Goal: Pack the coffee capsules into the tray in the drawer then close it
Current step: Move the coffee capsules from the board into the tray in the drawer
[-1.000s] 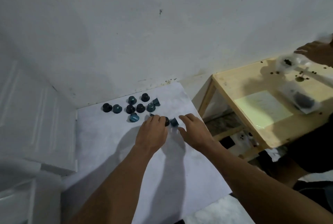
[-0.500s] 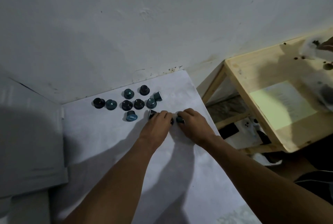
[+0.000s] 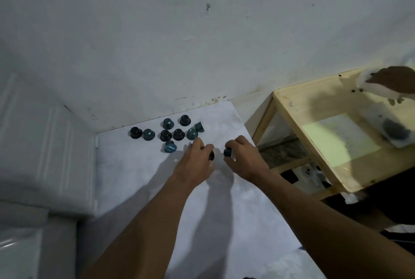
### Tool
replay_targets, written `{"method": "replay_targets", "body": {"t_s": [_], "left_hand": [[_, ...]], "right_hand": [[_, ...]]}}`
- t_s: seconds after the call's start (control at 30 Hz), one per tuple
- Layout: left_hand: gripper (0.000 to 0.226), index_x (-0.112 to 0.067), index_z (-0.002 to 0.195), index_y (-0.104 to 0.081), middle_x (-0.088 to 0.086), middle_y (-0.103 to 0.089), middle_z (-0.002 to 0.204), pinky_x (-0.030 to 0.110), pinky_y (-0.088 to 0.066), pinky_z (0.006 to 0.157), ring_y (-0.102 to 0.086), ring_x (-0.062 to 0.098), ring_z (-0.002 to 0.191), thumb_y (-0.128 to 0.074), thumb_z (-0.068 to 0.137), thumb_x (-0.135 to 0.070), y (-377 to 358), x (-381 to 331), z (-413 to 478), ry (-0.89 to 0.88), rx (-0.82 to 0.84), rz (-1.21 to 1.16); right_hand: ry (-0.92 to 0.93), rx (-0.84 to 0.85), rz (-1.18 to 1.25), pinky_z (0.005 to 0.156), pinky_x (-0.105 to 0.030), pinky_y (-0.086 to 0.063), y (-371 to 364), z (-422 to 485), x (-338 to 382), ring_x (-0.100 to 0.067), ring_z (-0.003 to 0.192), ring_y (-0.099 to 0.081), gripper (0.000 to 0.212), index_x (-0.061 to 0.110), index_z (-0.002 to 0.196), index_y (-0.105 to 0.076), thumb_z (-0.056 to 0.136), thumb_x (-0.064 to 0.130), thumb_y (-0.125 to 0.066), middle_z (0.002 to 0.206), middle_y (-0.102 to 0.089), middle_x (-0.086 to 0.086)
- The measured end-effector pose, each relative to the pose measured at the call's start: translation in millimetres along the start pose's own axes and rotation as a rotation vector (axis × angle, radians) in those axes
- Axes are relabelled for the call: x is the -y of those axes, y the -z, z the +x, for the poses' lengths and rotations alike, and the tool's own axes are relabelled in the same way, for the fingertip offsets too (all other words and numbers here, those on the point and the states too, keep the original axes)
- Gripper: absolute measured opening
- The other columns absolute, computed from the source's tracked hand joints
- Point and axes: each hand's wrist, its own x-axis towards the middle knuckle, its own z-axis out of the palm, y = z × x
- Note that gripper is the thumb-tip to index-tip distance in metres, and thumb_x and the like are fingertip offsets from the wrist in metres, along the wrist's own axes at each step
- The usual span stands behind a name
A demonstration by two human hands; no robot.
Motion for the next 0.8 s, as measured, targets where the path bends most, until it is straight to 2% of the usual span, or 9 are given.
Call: {"method": "replay_targets", "body": {"t_s": [0.07,0.23,0.37,0.5,0.63,0.8], "left_hand": [[0.024,-0.010,0.104,-0.054,0.008,-0.046,0.105,0.035,-0.047,0.079,-0.052,0.028,0.089,-0.057,0.082,-0.019,7.8,-6.7,-14.4,0.012,-0.040,-0.014],[0.027,-0.010,0.102,-0.053,0.009,-0.059,0.099,0.036,-0.045,0.078,-0.057,0.030,0.090,-0.056,0.085,-0.030,16.9,-24.6,-60.9,0.067,-0.124,-0.025],[0.028,-0.009,0.106,-0.052,0.010,-0.062,0.098,0.034,-0.042,0.077,-0.059,0.031,0.090,-0.059,0.084,-0.025,20.7,-35.4,-103.0,0.119,-0.190,-0.061],[0.038,-0.019,0.120,-0.058,0.008,-0.054,0.107,0.026,-0.040,0.081,-0.056,0.025,0.097,-0.060,0.081,-0.021,28.4,-37.5,-137.2,0.153,-0.219,-0.133],[0.039,-0.019,0.119,-0.062,0.010,-0.055,0.109,0.026,-0.040,0.085,-0.055,0.023,0.101,-0.064,0.080,-0.020,39.3,-33.4,-164.1,0.203,-0.280,-0.200],[0.036,-0.016,0.114,-0.066,0.009,-0.065,0.106,0.030,-0.044,0.086,-0.058,0.023,0.102,-0.067,0.082,-0.033,48.3,-25.8,-204.8,0.213,-0.390,-0.281]], "right_hand": [[0.014,-0.037,-0.004,0.084,-0.031,-0.048,5.0,-14.0,5.1,-0.026,0.097,-0.057,0.032,0.012,0.118,-0.056,0.088,0.023,-0.063,0.117,-0.054,-0.008],[0.019,-0.106,0.010,0.085,-0.033,-0.047,12.7,-59.6,20.6,-0.028,0.101,-0.056,0.034,0.012,0.123,-0.054,0.091,0.024,-0.059,0.119,-0.056,-0.010],[0.042,-0.107,-0.006,0.085,-0.029,-0.046,15.2,-94.2,33.6,-0.027,0.103,-0.058,0.036,0.016,0.127,-0.054,0.093,0.027,-0.057,0.124,-0.056,-0.008],[0.066,-0.091,-0.012,0.088,-0.032,-0.049,14.8,-118.3,48.2,-0.027,0.100,-0.059,0.037,0.021,0.127,-0.054,0.091,0.026,-0.059,0.124,-0.052,-0.007],[0.094,-0.119,0.004,0.083,-0.027,-0.043,14.1,-140.1,67.9,-0.028,0.099,-0.057,0.038,0.020,0.128,-0.054,0.090,0.020,-0.059,0.120,-0.049,-0.008],[0.114,-0.172,0.013,0.081,-0.024,-0.040,8.5,-172.9,97.1,-0.027,0.097,-0.058,0.038,0.020,0.130,-0.054,0.092,0.023,-0.056,0.119,-0.050,-0.009]]}}
